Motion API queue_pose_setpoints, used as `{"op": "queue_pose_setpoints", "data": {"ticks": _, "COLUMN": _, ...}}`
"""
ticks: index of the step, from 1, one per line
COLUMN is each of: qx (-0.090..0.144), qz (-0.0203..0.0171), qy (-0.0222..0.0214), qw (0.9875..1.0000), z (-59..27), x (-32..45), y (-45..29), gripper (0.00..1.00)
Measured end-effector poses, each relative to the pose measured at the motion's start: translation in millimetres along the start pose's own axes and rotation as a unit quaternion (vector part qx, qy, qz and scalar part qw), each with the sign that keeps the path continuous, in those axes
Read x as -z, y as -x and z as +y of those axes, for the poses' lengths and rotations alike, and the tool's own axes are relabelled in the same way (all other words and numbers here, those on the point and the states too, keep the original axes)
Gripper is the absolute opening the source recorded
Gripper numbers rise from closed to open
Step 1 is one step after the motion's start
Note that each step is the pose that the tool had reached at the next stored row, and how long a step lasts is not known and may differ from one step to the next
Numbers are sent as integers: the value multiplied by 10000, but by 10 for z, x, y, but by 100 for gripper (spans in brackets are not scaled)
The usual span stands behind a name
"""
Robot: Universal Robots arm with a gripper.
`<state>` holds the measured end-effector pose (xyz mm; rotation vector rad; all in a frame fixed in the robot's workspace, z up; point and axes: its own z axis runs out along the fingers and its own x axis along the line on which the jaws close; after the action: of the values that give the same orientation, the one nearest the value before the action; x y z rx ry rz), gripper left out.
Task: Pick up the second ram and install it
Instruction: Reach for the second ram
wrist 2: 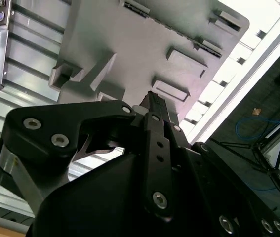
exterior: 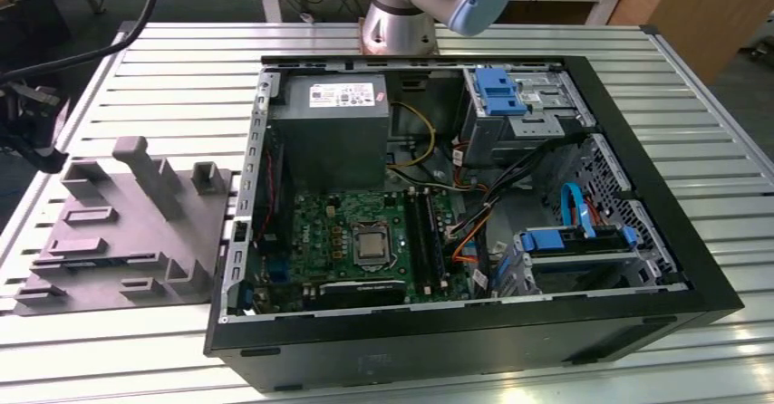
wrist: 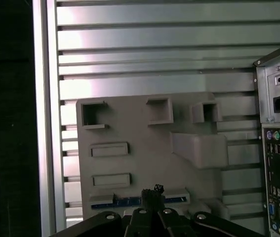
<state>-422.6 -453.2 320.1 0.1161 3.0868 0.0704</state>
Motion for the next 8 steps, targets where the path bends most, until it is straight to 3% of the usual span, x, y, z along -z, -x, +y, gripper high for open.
{"op": "queue_pose_setpoints", "data": {"ticks": 8, "qx": -1, "qz": 4, "qy": -1, "qw": 10000, "z": -143, "x": -93, "y": -9, "gripper": 11}}
